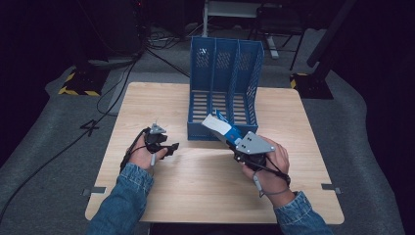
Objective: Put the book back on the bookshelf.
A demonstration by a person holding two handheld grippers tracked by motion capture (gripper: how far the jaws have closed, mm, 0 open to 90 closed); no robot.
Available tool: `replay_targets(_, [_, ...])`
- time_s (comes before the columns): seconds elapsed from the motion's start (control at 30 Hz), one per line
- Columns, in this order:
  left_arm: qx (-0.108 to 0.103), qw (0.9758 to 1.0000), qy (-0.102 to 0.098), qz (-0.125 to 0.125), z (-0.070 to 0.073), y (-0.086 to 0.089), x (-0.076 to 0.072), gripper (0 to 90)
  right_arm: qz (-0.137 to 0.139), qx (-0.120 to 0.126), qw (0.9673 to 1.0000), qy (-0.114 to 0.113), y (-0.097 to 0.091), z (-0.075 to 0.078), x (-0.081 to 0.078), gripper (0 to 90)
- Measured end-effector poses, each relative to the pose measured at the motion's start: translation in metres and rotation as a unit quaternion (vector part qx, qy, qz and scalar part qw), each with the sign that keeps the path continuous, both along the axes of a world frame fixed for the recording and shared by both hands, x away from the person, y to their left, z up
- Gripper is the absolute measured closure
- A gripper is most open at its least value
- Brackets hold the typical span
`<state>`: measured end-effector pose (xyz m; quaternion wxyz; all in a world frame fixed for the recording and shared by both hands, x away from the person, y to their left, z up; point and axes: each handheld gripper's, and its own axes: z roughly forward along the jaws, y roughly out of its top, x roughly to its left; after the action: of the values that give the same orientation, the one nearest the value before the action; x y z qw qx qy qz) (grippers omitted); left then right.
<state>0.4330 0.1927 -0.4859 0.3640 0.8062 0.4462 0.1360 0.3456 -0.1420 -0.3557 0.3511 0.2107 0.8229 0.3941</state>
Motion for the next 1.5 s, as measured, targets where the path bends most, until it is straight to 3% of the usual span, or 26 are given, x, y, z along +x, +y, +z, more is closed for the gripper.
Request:
replay_targets(0.13, [0.027,0.9996,0.008,-0.002,-0.010,0.005,0.000,36.2,-0.008,0.030,0.9994,0.014,-0.009,0.012,0.003,61.9])
replay_targets(0.17, [0.032,0.9994,-0.004,-0.013,-0.013,0.005,-0.001,35.2,-0.013,0.038,0.9990,0.018,-0.011,0.015,0.003,61.9])
replay_targets(0.33, [0.034,0.9990,-0.019,-0.020,-0.017,0.005,-0.001,32.2,-0.023,0.065,0.9972,0.029,-0.015,0.022,0.005,61.9])
replay_targets(0.53, [0.036,0.9992,-0.017,-0.007,-0.018,0.005,0.000,23.6,-0.026,0.109,0.9928,0.042,-0.022,0.029,0.009,61.9])
replay_targets(0.77, [0.042,0.9990,-0.017,-0.005,-0.017,0.004,0.001,22.2,-0.032,0.136,0.9896,0.036,-0.026,0.035,0.011,61.9])
replay_targets(0.97, [0.039,0.9991,-0.017,-0.004,-0.018,0.004,0.002,22.2,-0.053,0.174,0.9830,0.024,-0.033,0.040,0.014,61.9])
replay_targets(1.23, [0.041,0.9990,-0.015,-0.005,-0.017,0.004,0.002,22.1,-0.074,0.179,0.9808,0.018,-0.039,0.047,0.021,61.9])
replay_targets(1.5, [0.040,0.9991,-0.017,-0.003,-0.018,0.004,0.002,22.1,-0.078,0.187,0.9791,0.021,-0.047,0.057,0.029,61.9])
